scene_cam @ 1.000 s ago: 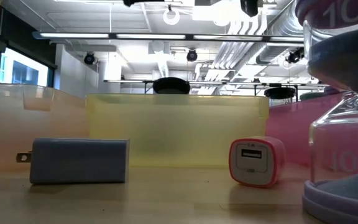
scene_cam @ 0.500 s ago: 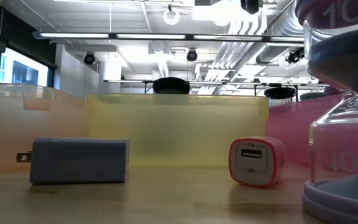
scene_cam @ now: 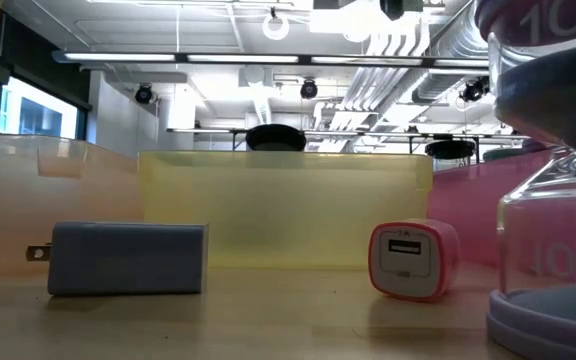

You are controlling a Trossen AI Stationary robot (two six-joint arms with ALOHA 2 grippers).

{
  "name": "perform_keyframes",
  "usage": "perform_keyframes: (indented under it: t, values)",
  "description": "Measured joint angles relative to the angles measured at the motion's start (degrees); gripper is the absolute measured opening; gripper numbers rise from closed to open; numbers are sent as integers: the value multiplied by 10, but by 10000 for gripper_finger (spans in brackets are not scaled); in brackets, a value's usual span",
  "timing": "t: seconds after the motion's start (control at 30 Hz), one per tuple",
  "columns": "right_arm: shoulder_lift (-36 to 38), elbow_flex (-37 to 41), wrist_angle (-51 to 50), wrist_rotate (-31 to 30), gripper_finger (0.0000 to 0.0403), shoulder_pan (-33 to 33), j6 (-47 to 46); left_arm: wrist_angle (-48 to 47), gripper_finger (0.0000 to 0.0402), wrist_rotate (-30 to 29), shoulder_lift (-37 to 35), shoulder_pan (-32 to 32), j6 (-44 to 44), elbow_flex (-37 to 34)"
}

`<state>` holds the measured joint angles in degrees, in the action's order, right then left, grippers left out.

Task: Pick & Place Office items
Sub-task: Put the white charger adaptor into the orange bin

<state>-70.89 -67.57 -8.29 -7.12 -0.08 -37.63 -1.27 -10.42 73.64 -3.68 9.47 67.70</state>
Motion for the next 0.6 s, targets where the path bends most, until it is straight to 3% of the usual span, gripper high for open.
perform_keyframes:
  t: [0.6]
  values:
    - [-68, 0, 82, 46, 117, -7, -14, 49, 322, -18, 22, 5, -26, 0]
